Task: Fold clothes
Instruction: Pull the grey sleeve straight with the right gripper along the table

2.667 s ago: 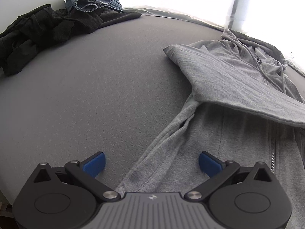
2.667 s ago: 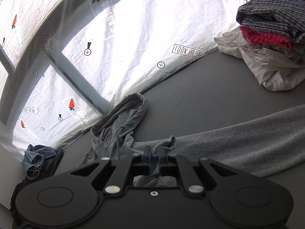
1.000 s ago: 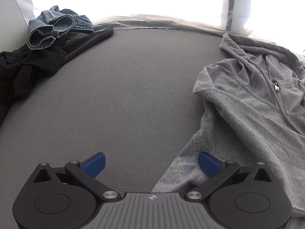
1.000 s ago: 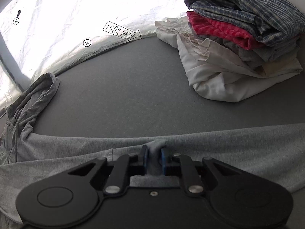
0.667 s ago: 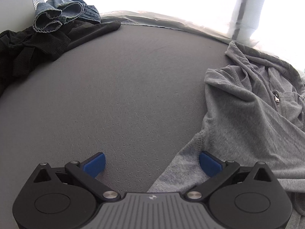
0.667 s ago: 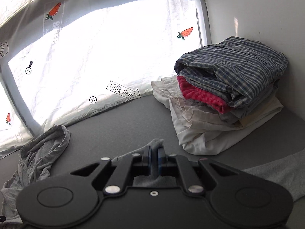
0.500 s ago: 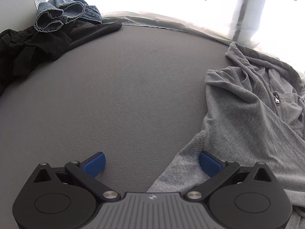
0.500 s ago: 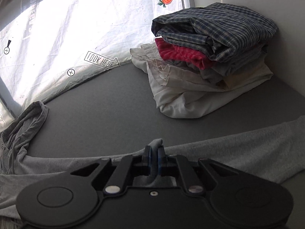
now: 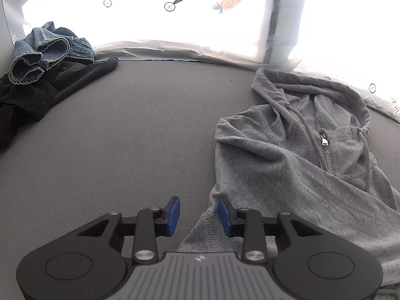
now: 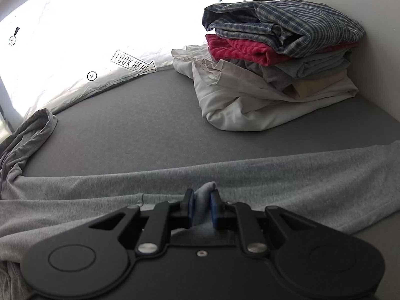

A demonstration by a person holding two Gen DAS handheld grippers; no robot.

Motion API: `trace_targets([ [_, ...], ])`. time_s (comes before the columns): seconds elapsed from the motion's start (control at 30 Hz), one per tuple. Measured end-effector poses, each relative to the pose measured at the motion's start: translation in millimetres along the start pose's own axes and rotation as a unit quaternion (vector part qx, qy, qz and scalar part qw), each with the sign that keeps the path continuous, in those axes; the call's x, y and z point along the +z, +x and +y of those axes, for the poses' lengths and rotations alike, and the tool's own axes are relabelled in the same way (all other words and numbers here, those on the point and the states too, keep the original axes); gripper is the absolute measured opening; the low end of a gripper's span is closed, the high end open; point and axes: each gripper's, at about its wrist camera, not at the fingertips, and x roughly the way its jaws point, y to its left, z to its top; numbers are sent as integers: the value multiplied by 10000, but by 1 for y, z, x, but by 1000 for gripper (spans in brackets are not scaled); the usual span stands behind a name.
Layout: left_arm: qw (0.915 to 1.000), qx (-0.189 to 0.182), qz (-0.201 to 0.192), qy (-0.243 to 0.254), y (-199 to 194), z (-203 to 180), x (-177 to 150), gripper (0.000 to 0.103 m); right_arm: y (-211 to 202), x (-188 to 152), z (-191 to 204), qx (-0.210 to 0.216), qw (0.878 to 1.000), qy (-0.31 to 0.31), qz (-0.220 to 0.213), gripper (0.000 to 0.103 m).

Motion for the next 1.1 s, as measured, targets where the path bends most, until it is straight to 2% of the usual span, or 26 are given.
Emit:
trace_targets([
  [0.03,10000,-41,-6,28,3,-3,2,12,0,-2,1,-19,9999,-60,-81,15],
  [0.23,9997,-204,-65,88,26,-13,21,12,-1,-13,15,-291,9964,-637,-472,17],
  [0.53,9989,-446,-106,-11,60,-17,60,12,6,-12,27,-556,9912,-1049,-577,18],
  [0.8,9966,-301,-212,733,83,-42,79,11,12,-8,31,-669,9893,-1179,-549,18],
  [0.9,9959,-648,-64,624,86,-28,89,12,12,-8,31,-652,9897,-1154,-549,18],
  [0.97,9989,-464,-83,10,84,-7,98,13,12,-8,29,-629,9903,-1114,-550,18],
  [1.0,9988,-366,-93,-305,82,4,102,24,11,-8,28,-613,9907,-1082,-551,19],
  [1.03,9977,-267,-104,-619,81,14,107,57,11,-8,27,-597,9912,-1045,-551,20],
  [1.07,9954,-168,-114,-932,80,25,112,72,11,-8,25,-580,9918,-992,-552,21],
  [1.1,9921,-69,-125,-1245,78,35,116,80,11,-7,23,-568,9925,-932,-549,25],
])
